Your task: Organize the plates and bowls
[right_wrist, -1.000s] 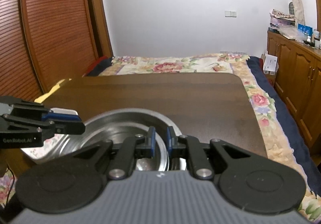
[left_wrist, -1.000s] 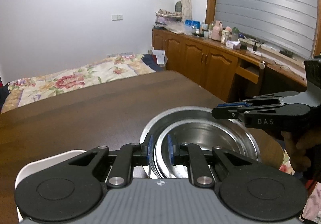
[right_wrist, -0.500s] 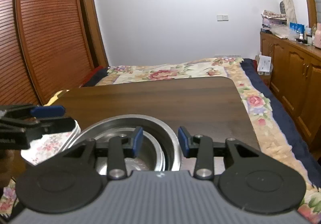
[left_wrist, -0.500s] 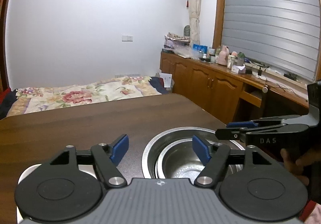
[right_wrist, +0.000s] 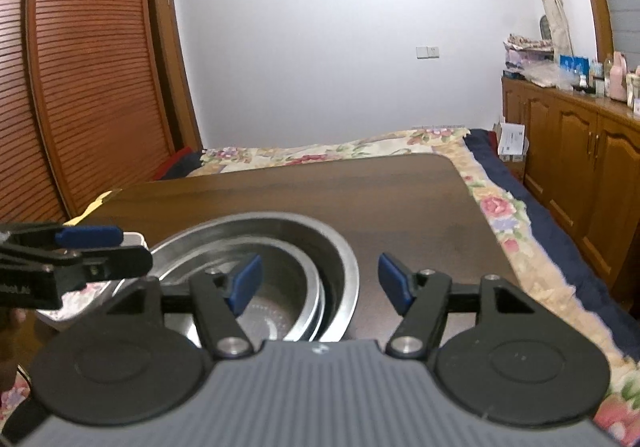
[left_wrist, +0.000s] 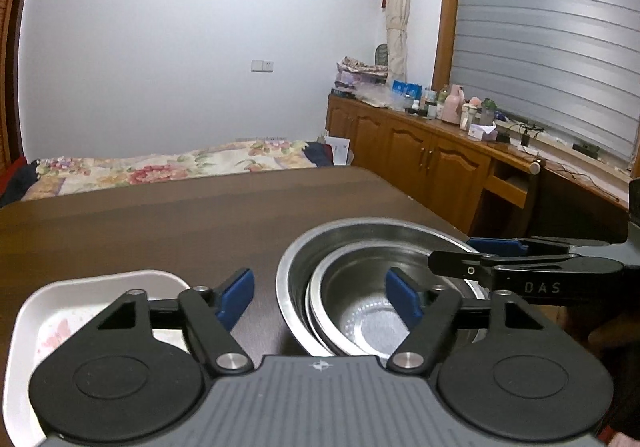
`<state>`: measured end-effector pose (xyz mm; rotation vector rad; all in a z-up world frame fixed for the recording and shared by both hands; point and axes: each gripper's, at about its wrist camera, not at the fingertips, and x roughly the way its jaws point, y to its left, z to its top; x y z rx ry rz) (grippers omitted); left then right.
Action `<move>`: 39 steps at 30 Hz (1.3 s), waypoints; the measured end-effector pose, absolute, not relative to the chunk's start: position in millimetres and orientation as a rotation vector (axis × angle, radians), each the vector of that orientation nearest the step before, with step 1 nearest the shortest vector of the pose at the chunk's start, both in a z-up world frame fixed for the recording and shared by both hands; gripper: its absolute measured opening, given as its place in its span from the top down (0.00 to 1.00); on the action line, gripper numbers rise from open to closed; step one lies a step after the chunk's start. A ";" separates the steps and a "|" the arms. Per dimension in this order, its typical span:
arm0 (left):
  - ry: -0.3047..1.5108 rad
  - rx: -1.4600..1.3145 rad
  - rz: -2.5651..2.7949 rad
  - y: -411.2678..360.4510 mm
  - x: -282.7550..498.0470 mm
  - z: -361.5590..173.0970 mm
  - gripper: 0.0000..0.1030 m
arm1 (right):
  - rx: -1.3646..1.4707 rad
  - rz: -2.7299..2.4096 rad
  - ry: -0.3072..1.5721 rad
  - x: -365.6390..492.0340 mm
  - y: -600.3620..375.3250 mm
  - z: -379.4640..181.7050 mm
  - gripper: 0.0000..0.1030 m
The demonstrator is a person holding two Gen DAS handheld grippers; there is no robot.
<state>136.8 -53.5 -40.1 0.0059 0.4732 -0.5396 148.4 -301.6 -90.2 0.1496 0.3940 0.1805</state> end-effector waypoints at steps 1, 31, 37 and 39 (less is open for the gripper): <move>0.476 0.003 -0.536 -53.7 136.0 -41.9 0.34 | 0.157 0.179 0.391 148.3 -301.9 -92.4 0.37; 0.527 -0.011 -0.524 -62.8 135.2 -59.1 0.60 | 0.207 0.183 0.347 144.9 -292.1 -111.6 0.49; 0.539 -0.021 -0.506 -61.8 134.8 -59.5 0.67 | 0.222 0.184 0.357 145.5 -291.5 -112.2 0.61; 0.545 -0.026 -0.505 -61.0 135.1 -58.1 0.68 | 0.236 0.188 0.363 144.8 -291.1 -110.6 0.61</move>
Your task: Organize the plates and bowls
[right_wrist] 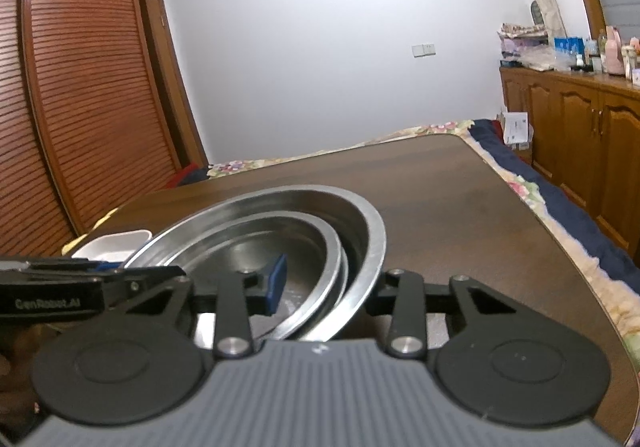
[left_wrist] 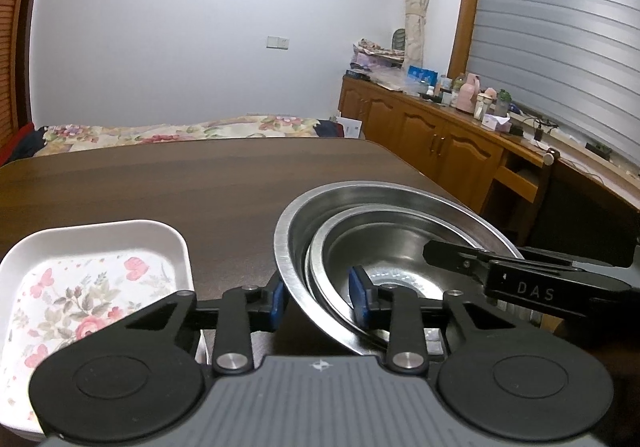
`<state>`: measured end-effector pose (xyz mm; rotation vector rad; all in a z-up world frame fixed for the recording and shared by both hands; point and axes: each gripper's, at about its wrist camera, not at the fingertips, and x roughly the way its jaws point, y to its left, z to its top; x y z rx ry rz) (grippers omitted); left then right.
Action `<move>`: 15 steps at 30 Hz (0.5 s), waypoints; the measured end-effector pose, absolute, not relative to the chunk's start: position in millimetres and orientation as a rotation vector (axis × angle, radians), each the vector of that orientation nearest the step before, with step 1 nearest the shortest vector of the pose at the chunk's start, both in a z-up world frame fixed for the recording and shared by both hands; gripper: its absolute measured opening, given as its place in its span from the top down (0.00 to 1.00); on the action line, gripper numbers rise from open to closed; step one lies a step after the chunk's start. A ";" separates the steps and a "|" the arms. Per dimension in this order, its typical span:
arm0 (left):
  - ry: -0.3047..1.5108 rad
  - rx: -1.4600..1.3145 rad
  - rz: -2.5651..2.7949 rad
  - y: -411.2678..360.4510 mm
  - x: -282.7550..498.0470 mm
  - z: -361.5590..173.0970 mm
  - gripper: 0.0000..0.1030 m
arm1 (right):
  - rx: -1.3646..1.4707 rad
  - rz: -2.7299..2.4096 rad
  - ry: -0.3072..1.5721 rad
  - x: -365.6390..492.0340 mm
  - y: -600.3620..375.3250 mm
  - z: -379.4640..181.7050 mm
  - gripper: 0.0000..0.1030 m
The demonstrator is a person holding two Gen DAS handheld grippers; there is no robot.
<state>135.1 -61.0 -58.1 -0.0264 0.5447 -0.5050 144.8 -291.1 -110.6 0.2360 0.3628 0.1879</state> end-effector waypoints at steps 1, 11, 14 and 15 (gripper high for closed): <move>0.544 -0.024 -0.504 -61.3 134.5 -56.5 0.68 | 0.232 0.183 0.364 144.5 -290.2 -109.3 0.61; 0.512 -0.047 -0.499 -51.4 131.1 -37.7 0.68 | 0.213 0.177 0.340 140.9 -283.2 -90.8 0.62; 0.486 -0.046 -0.493 -47.6 125.4 -25.5 0.68 | 0.206 0.182 0.326 138.9 -281.1 -82.3 0.62; 0.478 -0.046 -0.490 -46.2 123.3 -21.3 0.68 | 0.208 0.185 0.322 138.2 -280.6 -79.5 0.62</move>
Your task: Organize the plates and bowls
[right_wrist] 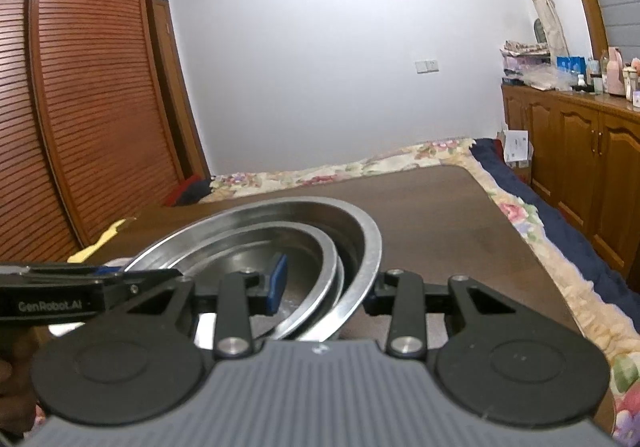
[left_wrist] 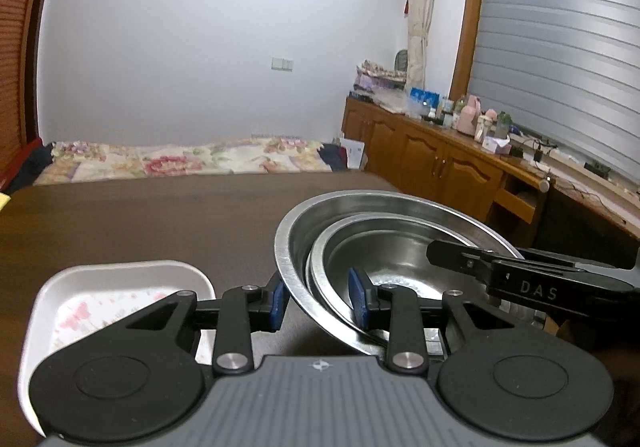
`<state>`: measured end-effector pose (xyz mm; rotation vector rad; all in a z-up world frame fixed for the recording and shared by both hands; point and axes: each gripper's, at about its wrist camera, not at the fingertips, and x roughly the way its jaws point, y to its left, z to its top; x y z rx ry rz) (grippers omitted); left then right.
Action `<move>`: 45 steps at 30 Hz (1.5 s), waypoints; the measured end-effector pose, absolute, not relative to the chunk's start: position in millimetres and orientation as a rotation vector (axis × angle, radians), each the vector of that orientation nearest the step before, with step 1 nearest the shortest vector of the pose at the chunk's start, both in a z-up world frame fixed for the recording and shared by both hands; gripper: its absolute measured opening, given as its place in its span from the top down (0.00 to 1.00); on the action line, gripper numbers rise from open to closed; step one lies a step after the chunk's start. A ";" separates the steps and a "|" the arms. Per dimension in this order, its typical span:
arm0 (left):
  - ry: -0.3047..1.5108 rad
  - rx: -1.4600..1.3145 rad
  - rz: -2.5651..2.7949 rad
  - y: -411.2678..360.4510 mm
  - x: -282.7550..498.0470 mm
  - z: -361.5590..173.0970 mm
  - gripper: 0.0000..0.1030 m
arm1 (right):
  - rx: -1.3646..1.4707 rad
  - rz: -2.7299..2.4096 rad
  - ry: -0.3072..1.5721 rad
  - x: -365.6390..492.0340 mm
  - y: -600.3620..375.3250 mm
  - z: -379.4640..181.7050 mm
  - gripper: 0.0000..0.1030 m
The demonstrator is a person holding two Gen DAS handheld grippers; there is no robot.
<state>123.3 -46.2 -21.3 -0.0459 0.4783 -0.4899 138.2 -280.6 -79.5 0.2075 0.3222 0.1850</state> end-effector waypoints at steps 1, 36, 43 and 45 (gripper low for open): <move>0.472 -0.043 -0.486 -44.6 120.6 -16.8 0.68 | 0.210 0.189 0.319 137.7 -279.9 -76.5 0.62; 0.449 -0.066 -0.342 48.8 91.9 14.7 0.67 | 0.158 0.385 0.309 137.8 -211.1 -37.1 0.63; 0.461 -0.068 -0.306 66.4 100.1 4.9 0.67 | 0.107 0.411 0.341 146.4 -190.0 -40.8 0.63; 0.461 -0.059 -0.289 69.8 101.4 2.2 0.67 | 0.096 0.419 0.350 148.2 -183.9 -44.1 0.63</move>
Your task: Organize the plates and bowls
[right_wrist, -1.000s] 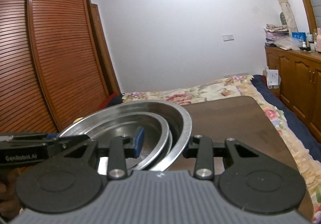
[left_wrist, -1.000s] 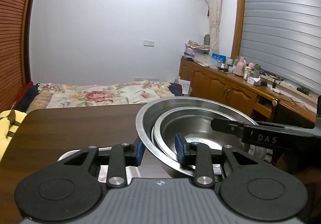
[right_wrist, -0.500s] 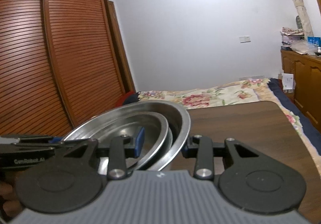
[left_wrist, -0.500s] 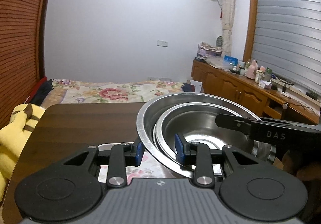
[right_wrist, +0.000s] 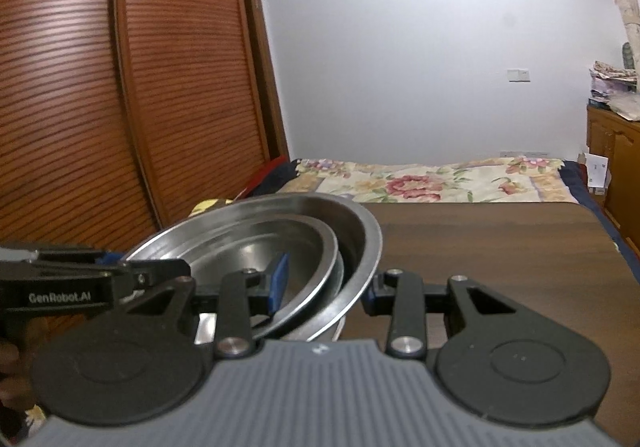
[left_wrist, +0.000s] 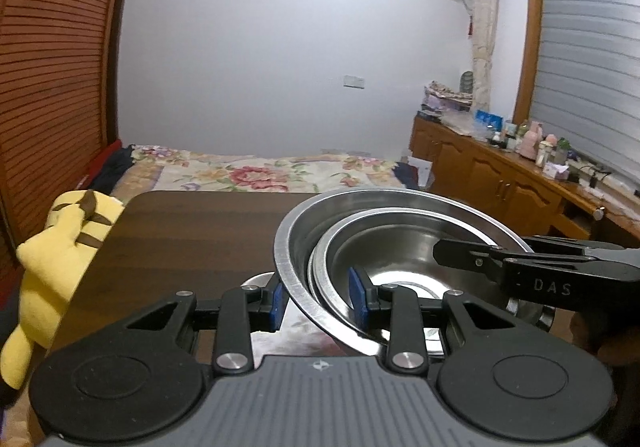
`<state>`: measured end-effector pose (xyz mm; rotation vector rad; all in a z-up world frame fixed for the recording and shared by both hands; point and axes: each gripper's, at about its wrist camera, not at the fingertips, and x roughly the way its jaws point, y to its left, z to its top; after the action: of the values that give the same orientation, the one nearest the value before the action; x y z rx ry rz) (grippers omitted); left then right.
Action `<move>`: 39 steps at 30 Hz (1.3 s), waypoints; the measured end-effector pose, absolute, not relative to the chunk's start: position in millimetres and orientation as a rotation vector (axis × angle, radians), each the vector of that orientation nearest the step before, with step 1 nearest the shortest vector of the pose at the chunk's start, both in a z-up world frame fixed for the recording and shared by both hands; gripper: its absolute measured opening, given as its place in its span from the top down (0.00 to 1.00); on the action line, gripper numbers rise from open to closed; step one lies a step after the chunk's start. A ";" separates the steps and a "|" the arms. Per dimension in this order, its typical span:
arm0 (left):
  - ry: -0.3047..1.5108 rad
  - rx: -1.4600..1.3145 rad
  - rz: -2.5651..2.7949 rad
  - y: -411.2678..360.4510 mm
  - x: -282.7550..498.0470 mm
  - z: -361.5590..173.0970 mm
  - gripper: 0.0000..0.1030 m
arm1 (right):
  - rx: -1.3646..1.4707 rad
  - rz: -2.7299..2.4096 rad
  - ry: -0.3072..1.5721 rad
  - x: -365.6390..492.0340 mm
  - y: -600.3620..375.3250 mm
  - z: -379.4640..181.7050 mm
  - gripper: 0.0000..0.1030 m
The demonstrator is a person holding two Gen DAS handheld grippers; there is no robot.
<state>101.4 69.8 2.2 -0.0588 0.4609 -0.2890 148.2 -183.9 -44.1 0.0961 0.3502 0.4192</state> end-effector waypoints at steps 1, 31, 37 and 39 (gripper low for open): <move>0.462 -0.056 -0.283 71.7 102.2 0.6 0.67 | 0.096 0.425 0.355 149.7 -182.0 -45.8 0.63; 0.533 -0.045 -0.218 81.7 125.0 -38.8 0.68 | 0.083 0.459 0.446 171.5 -156.6 -74.7 0.63; 0.526 -0.040 -0.208 79.2 125.5 -40.1 0.68 | 0.043 0.459 0.456 170.5 -151.4 -79.3 0.62; 0.525 -0.039 -0.207 77.9 124.9 -39.6 0.68 | 0.037 0.456 0.459 170.6 -151.5 -78.8 0.60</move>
<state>124.9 77.9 -39.6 -0.0394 0.5251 -0.2069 170.6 -151.5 -78.8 0.0374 0.4591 0.4558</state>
